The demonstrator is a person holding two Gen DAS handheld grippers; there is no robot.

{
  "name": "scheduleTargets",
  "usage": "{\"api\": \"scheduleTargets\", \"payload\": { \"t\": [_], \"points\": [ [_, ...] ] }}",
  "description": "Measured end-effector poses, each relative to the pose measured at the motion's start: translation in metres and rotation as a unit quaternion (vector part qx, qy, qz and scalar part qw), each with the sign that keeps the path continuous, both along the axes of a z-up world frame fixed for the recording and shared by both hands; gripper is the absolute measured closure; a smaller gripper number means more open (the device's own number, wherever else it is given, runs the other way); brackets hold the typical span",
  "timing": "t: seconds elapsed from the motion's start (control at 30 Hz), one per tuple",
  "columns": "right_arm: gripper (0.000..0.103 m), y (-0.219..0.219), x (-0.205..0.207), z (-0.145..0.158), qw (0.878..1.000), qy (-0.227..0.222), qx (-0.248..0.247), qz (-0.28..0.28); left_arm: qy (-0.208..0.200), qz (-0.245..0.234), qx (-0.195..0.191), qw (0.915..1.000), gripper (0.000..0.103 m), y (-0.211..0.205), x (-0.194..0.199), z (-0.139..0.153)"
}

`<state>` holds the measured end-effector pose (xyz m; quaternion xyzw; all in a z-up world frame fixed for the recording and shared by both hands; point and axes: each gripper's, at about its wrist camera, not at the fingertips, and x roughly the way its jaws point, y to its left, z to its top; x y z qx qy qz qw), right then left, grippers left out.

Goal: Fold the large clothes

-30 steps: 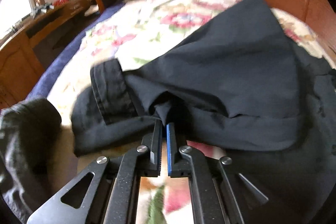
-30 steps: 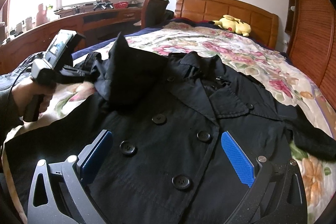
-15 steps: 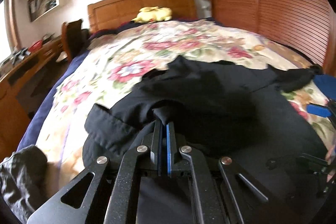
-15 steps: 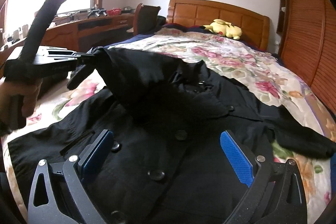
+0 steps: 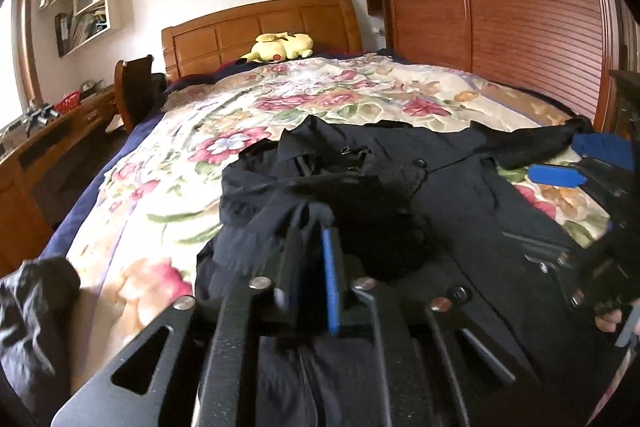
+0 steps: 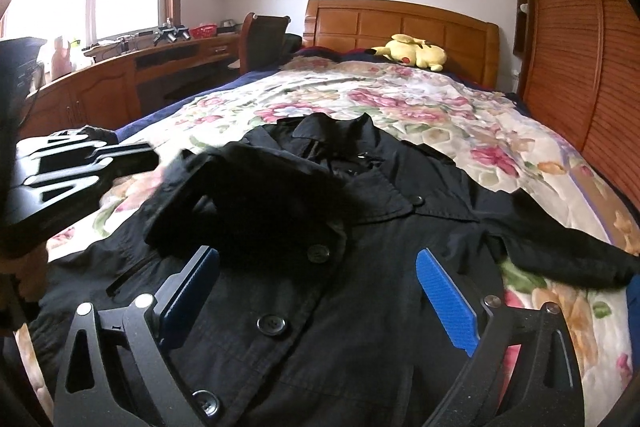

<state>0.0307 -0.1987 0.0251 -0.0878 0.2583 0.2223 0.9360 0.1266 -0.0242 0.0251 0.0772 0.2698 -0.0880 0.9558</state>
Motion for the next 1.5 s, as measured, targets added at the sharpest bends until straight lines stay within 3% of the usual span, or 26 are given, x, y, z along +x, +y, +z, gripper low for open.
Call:
{"api": "scheduleTargets", "payload": {
  "t": [0.07, 0.2, 0.27, 0.33, 0.9, 1.1, 1.5],
  "points": [
    [0.006, 0.001, 0.001, 0.0, 1.0, 0.001, 0.0, 0.004, -0.005, 0.006, -0.011, 0.9999, 0.07, 0.008, -0.01, 0.0],
    [0.01, 0.002, 0.003, -0.001, 1.0, 0.002, 0.001, 0.015, -0.01, 0.018, -0.016, 0.9997, 0.057, 0.021, -0.023, -0.002],
    [0.012, 0.004, 0.003, -0.001, 1.0, 0.003, -0.001, 0.022, -0.011, 0.024, -0.018, 0.9995, 0.032, 0.027, -0.028, -0.004],
    [0.014, 0.006, 0.004, -0.002, 1.0, 0.004, -0.003, 0.025, -0.016, 0.025, -0.024, 0.9993, 0.023, 0.035, -0.036, -0.006],
    [0.017, 0.021, 0.002, -0.006, 0.999, 0.009, -0.023, 0.039, -0.029, 0.065, -0.047, 0.9964, 0.022, 0.088, -0.067, -0.022],
    [0.019, 0.028, 0.002, -0.002, 0.998, 0.019, -0.004, 0.057, -0.028, 0.071, -0.059, 0.9953, 0.022, 0.104, -0.069, -0.024],
    [0.041, 0.094, 0.026, -0.006, 0.993, 0.05, -0.042, 0.101, -0.044, 0.08, -0.069, 0.9935, 0.022, 0.128, -0.074, -0.019]
  ]
}}
